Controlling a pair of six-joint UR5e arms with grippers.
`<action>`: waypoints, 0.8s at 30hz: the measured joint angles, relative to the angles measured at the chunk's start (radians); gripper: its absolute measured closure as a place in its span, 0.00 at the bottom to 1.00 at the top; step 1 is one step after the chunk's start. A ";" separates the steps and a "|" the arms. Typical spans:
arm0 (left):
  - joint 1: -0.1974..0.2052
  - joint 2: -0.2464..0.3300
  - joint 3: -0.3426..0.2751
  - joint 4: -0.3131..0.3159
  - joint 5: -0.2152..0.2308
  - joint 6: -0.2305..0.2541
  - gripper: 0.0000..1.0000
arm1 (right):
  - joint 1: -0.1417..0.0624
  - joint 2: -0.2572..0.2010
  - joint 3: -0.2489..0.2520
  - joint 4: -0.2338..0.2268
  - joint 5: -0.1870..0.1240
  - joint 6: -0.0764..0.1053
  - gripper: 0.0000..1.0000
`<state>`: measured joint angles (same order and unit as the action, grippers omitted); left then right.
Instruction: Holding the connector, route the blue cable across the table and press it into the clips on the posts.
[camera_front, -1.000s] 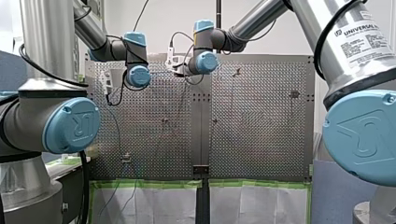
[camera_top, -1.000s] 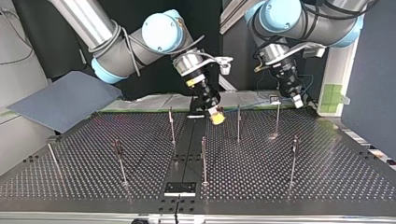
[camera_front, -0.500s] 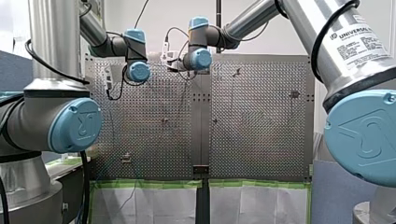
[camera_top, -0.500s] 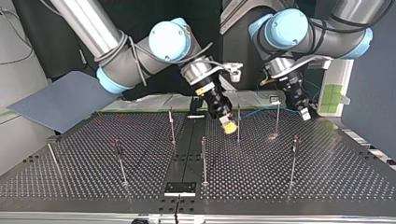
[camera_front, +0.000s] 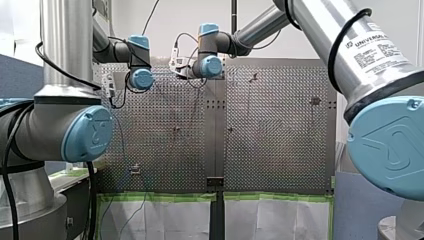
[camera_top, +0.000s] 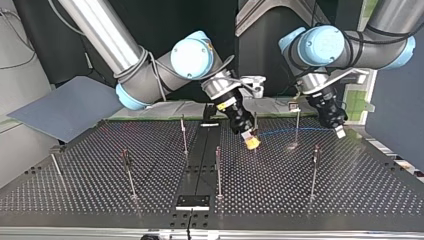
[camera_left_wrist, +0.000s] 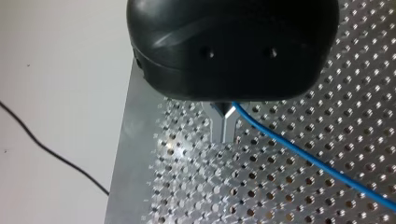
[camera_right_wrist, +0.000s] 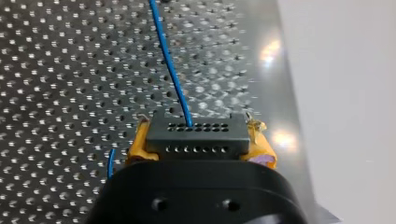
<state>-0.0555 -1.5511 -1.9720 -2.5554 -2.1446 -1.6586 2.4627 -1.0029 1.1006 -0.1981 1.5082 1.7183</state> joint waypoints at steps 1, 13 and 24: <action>0.008 0.000 0.002 0.001 0.010 -0.003 1.00 | 0.000 0.008 -0.005 0.001 0.000 0.000 0.98; 0.045 -0.050 0.071 -0.006 0.111 -0.026 1.00 | 0.003 0.040 -0.070 0.003 0.003 0.000 0.98; 0.081 -0.068 0.104 0.003 0.154 -0.042 1.00 | -0.004 0.049 -0.097 0.005 0.009 0.001 0.98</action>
<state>0.0254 -1.6186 -1.8676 -2.5523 -1.9901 -1.7005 2.4591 -0.9541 1.0036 -0.1934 1.5170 1.7194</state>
